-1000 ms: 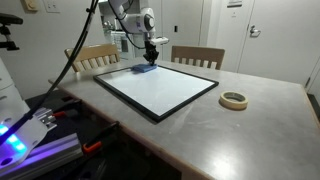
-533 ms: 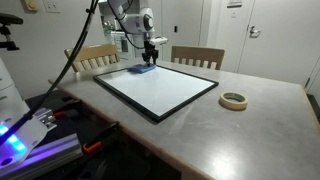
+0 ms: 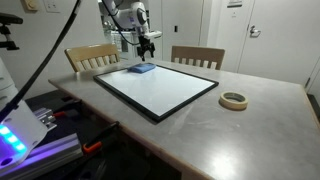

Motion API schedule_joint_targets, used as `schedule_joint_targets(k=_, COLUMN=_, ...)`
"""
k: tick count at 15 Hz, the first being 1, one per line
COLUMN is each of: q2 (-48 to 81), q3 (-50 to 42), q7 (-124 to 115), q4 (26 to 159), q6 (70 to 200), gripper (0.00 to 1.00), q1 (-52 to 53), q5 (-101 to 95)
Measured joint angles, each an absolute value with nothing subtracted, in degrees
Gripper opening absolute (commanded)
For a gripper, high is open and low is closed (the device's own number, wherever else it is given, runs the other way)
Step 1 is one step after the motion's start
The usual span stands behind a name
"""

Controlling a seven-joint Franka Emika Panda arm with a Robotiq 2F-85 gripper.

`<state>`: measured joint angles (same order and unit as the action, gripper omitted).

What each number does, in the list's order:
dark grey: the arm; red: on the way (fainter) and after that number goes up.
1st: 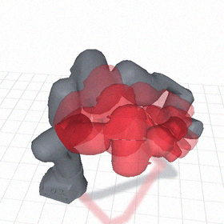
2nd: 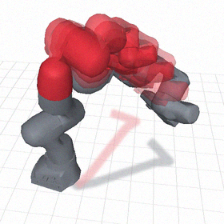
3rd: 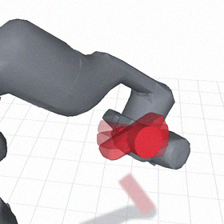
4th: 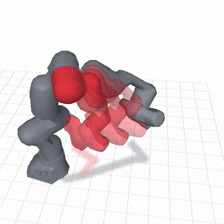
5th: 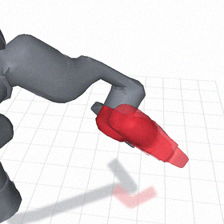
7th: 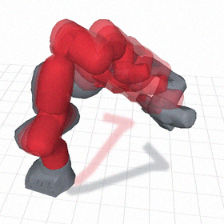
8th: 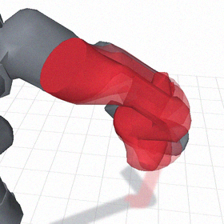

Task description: Use the blue cloth to wipe the board

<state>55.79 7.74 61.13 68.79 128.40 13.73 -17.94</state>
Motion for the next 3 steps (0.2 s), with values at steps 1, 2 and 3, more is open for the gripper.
schedule_joint_targets(k=1, q2=55.1, q3=7.7, q7=60.5, q4=69.4, q6=128.4, gripper=1.00, q1=14.1, q5=-18.3)
schedule_joint_targets(k=2, q2=54.2, q3=7.7, q7=59.9, q4=70.2, q6=128.3, gripper=1.00, q1=14.6, q5=-18.5)
schedule_joint_targets(k=3, q2=53.5, q3=7.7, q7=59.4, q4=70.9, q6=128.1, gripper=1.00, q1=14.8, q5=-18.5)
